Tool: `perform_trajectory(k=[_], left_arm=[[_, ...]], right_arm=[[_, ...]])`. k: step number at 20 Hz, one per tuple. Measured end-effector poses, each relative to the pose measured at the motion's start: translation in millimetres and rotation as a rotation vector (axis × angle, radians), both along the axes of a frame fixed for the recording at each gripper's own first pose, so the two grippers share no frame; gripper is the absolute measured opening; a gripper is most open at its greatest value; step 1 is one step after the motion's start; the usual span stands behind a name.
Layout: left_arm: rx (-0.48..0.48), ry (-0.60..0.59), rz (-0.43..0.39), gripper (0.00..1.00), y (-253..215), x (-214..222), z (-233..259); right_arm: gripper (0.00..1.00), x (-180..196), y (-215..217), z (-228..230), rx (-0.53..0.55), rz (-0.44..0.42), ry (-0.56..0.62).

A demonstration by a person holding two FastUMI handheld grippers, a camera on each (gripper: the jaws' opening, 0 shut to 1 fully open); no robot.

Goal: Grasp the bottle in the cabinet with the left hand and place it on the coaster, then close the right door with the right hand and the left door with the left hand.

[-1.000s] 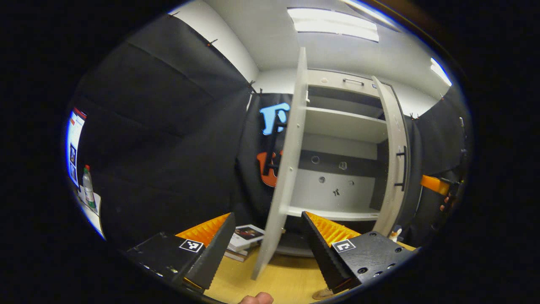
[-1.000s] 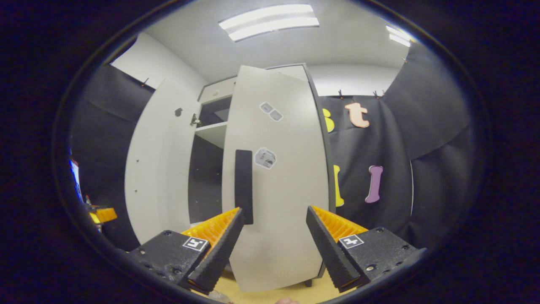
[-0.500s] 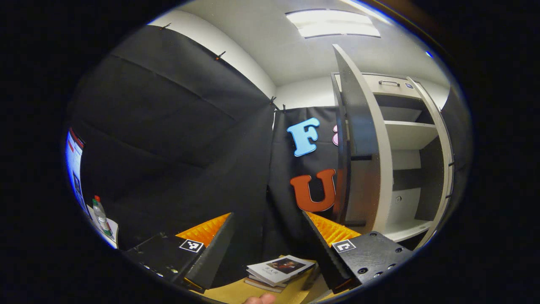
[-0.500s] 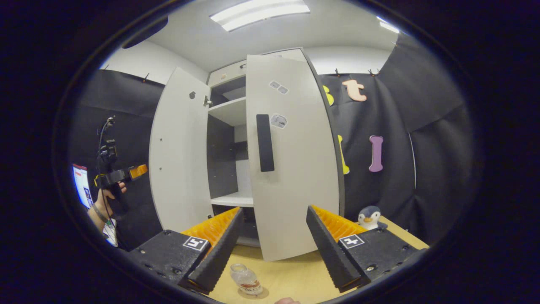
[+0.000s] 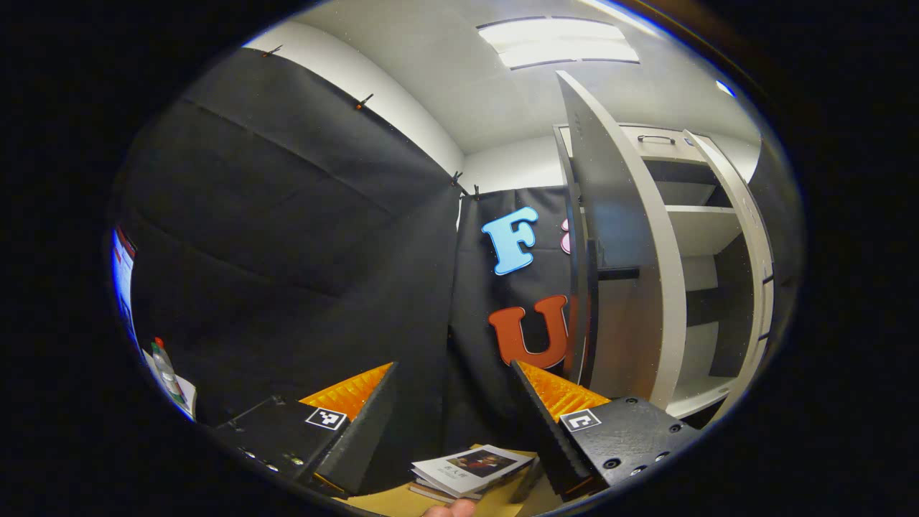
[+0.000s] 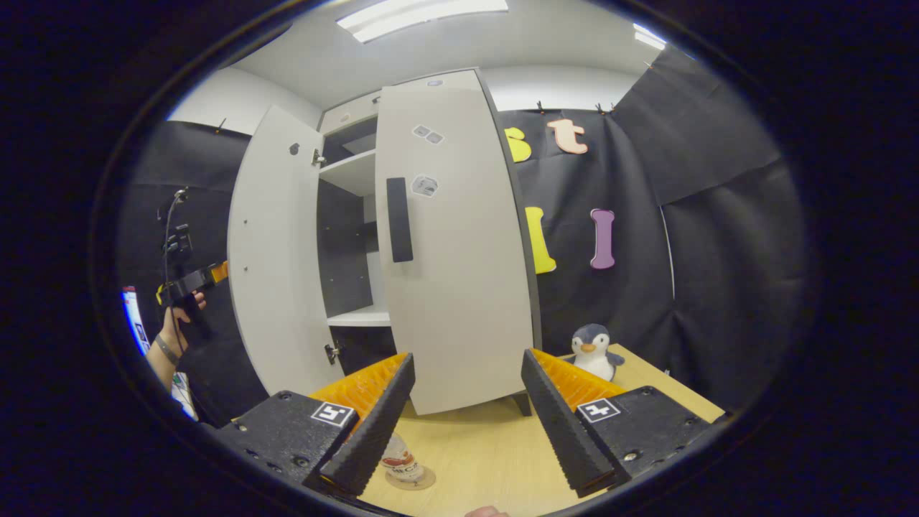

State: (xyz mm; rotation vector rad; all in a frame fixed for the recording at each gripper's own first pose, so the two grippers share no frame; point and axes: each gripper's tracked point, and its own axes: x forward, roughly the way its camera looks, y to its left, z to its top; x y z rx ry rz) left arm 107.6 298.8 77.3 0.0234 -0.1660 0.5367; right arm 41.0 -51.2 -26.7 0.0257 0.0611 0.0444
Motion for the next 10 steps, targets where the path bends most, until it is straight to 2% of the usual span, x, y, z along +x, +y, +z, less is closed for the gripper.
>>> perform_trajectory(k=[1, 3, 4, 5, 6, 7, 8, 9, 10], left_arm=[[-0.023, 0.0, -0.024, 0.99, -8.7, 2.9, -1.9], [-0.053, -0.001, -0.07, 0.99, -31.0, 7.4, -3.7], [-0.052, -0.001, -0.09, 0.92, -41.3, 11.4, -3.1], [-0.038, 0.003, -0.109, 0.92, -55.1, 14.1, -1.7], [-0.023, 0.007, -0.129, 0.99, -68.2, 17.4, -1.2], [-0.012, 0.008, -0.152, 0.99, -82.3, 23.2, -1.3], [-0.005, 0.008, -0.185, 0.99, -96.5, 29.7, -2.4], [-0.008, 0.003, -0.217, 0.93, -109.0, 36.7, -4.9], [-0.013, 0.003, -0.253, 0.87, -120.5, 43.3, -7.1]], right_arm=[[0.98, 0.8, -2.4, 2.1, -0.007, -0.002, -0.005], [0.98, 2.2, -6.0, 7.4, -0.012, -0.011, -0.02], [0.98, 3.2, -5.8, 8.8, -0.006, -0.012, -0.023], [0.98, 5.2, -3.7, 9.0, 0.002, -0.011, -0.025], [0.93, 4.1, -3.2, 9.2, 0.005, -0.012, -0.024], [0.98, 1.5, -4.4, 7.3, 0.005, -0.017, -0.024], [0.98, -0.2, -7.3, 5.9, 0.002, -0.024, -0.023], [0.98, -3.4, -10.5, 4.6, 0.0, -0.036, -0.022], [0.93, -5.2, -15.0, 1.9, 0.001, -0.049, -0.015]])
